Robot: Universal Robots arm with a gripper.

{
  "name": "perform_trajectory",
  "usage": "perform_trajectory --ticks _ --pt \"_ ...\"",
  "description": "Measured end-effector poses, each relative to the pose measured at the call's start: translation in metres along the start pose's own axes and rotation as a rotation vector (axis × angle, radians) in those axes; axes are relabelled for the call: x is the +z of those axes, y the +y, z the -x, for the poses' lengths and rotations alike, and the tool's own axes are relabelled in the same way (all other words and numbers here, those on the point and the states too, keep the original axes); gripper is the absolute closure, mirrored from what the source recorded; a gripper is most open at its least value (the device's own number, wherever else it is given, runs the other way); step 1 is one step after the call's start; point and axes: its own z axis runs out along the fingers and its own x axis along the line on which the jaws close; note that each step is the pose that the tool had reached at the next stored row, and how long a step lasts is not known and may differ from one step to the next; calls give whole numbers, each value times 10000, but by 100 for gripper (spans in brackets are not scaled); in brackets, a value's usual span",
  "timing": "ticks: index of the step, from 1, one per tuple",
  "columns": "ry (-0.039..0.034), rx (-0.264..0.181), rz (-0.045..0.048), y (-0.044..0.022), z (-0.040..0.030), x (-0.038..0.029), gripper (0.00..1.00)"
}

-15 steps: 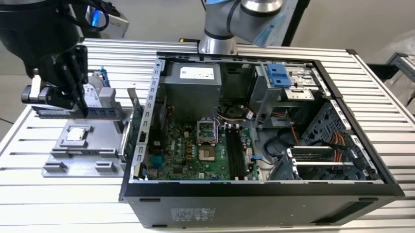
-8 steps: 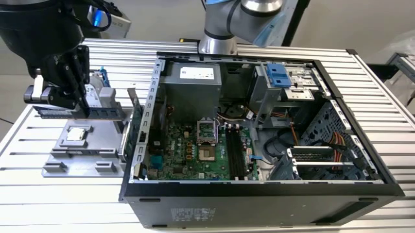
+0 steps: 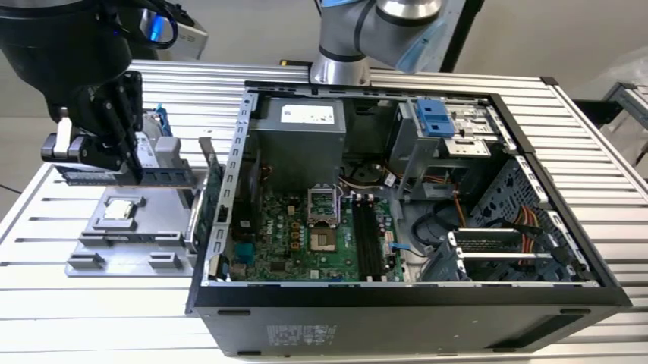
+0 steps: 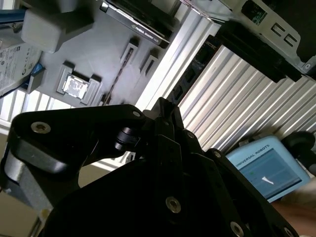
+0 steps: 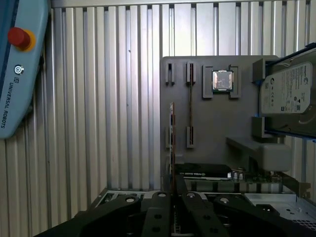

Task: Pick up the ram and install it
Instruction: 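Pick up the ram and move it above insertion slot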

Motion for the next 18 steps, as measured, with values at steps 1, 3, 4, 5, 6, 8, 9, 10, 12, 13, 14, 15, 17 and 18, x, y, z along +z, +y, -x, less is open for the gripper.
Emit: perform_trajectory --ticks 1,3,4,5,6,8,9,10,12,13,14,15,17,18 --pt "1 0 0 -3 0 0 100" --pt "0 0 0 -10 0 0 100" --pt "0 0 0 -13 0 0 100" --pt "0 0 0 -16 0 0 100" --pt "0 0 0 -20 1 0 100" --pt "0 0 0 -26 1 0 100" --pt "0 0 0 -29 1 -1 100" --pt "1 0 0 -33 1 -1 100" --pt "1 0 0 -39 1 -1 100" --pt "1 0 0 -43 1 -1 100" --pt "0 0 0 -46 1 -1 100" --pt "0 0 0 -49 1 -1 100" --pt "0 0 0 -57 1 -1 100" --pt "0 0 0 -61 2 -2 100"
